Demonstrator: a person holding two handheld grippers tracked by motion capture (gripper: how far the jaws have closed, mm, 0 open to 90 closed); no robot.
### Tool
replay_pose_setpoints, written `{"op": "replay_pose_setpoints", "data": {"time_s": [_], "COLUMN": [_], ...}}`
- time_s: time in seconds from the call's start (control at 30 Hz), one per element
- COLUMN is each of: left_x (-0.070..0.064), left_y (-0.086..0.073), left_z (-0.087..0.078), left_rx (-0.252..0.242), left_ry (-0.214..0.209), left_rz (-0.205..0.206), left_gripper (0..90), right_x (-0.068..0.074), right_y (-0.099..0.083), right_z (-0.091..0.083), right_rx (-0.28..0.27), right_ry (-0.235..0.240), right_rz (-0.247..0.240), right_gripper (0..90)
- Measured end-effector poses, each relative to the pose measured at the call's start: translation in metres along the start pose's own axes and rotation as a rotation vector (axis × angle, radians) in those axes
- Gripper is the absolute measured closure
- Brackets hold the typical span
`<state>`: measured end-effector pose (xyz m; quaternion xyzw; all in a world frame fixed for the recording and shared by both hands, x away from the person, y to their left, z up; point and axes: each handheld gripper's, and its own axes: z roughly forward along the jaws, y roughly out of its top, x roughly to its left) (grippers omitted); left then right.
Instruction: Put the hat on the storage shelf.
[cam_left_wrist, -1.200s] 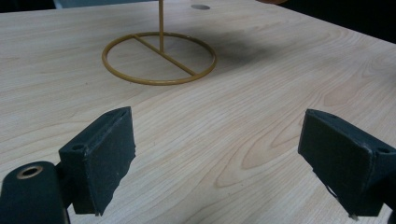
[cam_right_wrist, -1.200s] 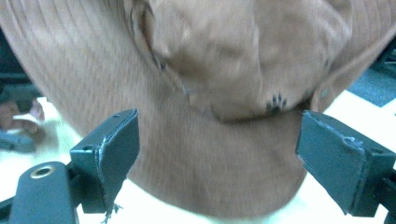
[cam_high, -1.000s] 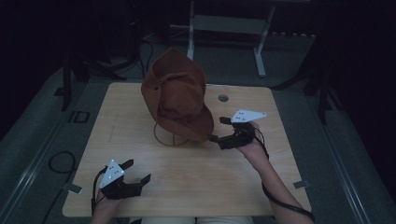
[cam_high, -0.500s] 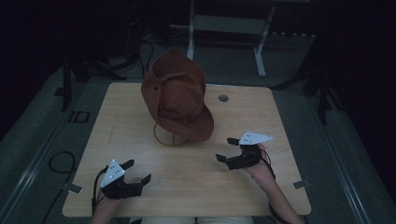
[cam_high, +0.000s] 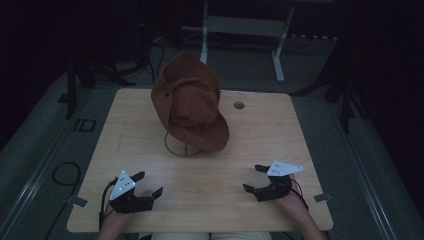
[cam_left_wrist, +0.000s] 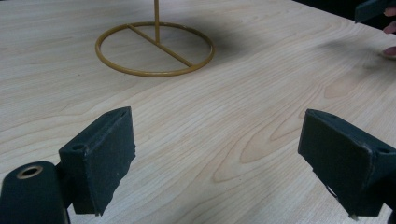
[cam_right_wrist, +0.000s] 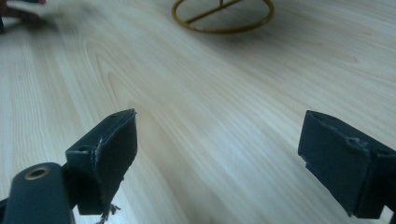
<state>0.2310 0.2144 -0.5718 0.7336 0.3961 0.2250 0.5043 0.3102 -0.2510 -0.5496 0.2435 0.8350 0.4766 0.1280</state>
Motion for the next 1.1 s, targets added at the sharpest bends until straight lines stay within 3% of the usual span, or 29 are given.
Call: {"op": "replay_pose_setpoints", "data": {"time_s": [0.5, 0.6, 0.73, 1.1], "left_x": [-0.001, -0.001, -0.001, 0.0], "left_y": [0.0, -0.001, -0.001, -0.001], "left_z": [0.0, 0.0, -0.001, -0.001], "left_rx": [0.006, 0.009, 0.011, 0.007], "left_ry": [0.002, 0.003, 0.009, 0.009], "left_rz": [0.008, 0.01, 0.006, -0.001], "left_gripper": [11.7, 11.7, 11.7, 11.7], "right_x": [-0.008, -0.009, -0.012, -0.015], "right_y": [-0.029, -0.029, -0.035, -0.036], "right_z": [-0.028, -0.033, -0.036, -0.036], "right_rx": [-0.019, -0.009, 0.011, -0.008], "right_ry": [-0.04, -0.059, -0.077, -0.073], "right_rz": [0.002, -0.02, -0.012, 0.0], "right_gripper": [11.6, 11.6, 11.6, 11.6]}}
